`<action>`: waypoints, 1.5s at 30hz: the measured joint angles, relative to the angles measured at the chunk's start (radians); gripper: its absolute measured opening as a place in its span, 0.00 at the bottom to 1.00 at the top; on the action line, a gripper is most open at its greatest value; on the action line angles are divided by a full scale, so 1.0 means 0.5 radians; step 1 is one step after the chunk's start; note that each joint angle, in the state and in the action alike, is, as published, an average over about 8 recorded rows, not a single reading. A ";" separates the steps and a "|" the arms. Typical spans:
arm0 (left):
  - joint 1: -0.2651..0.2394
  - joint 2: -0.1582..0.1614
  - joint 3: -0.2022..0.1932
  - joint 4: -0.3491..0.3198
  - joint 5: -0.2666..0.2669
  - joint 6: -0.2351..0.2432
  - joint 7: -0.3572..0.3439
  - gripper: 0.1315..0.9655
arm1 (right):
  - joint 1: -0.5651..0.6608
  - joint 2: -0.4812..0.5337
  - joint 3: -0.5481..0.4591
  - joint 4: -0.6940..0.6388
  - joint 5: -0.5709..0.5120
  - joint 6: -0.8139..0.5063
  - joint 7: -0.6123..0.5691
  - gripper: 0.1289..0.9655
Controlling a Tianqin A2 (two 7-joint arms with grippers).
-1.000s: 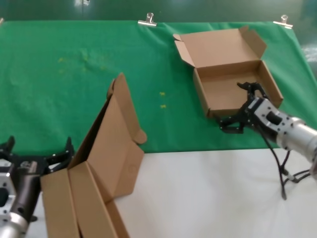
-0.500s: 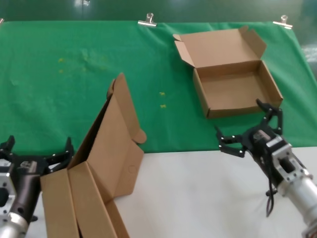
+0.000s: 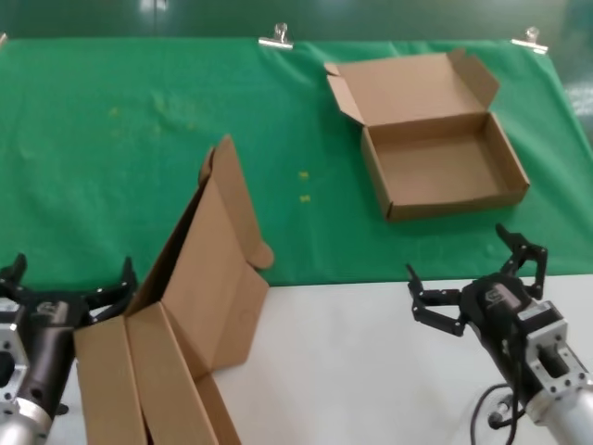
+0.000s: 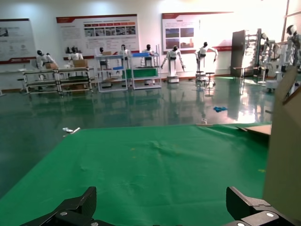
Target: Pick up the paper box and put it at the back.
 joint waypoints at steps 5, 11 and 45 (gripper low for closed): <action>0.000 0.000 0.000 0.000 0.000 0.000 0.000 1.00 | -0.007 0.022 -0.018 0.015 -0.021 0.044 0.067 1.00; 0.000 0.000 0.000 0.000 0.000 0.000 0.000 1.00 | -0.044 0.056 -0.055 0.073 -0.055 0.124 0.197 1.00; 0.000 0.000 0.000 0.000 0.000 0.000 0.001 1.00 | -0.261 0.255 -0.273 0.422 -0.262 0.594 0.961 1.00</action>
